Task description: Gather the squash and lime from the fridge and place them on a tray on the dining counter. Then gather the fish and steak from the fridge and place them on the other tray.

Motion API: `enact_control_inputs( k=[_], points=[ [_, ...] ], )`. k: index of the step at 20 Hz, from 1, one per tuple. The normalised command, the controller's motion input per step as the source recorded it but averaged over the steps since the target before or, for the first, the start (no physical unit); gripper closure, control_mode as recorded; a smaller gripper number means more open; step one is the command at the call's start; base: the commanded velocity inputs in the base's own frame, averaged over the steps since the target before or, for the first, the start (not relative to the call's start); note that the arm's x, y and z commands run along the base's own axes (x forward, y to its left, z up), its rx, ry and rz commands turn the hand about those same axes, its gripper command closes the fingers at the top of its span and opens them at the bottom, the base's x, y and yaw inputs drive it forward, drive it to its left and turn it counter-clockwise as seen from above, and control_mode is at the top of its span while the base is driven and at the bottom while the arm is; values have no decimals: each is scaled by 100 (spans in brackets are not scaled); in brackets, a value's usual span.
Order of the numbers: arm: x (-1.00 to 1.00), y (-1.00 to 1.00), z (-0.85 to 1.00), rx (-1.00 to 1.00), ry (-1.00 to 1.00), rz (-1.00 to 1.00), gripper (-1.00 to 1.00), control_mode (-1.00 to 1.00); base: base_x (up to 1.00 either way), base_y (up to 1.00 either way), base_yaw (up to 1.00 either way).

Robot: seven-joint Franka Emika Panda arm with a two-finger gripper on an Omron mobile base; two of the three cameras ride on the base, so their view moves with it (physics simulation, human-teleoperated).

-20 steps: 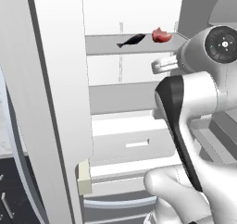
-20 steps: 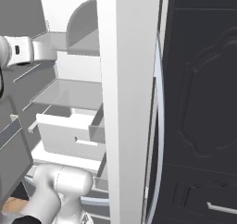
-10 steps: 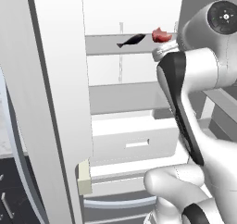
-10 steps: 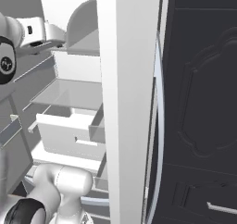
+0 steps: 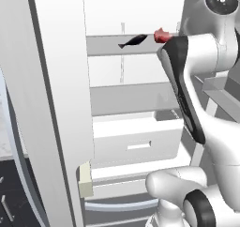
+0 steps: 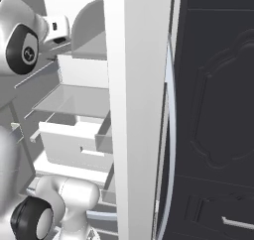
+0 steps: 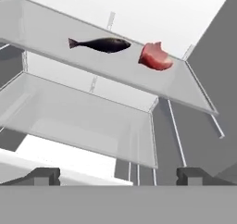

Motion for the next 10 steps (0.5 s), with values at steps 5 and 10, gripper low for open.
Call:
enact_control_inputs(
  k=[5, 10],
  points=[
    [36, 0, -12, -11, 0, 0, -100, -100, 0, 0, 0],
    [37, -6, -1, -10, 0, 0, -100, -100, 0, 0, 0]
  ],
)
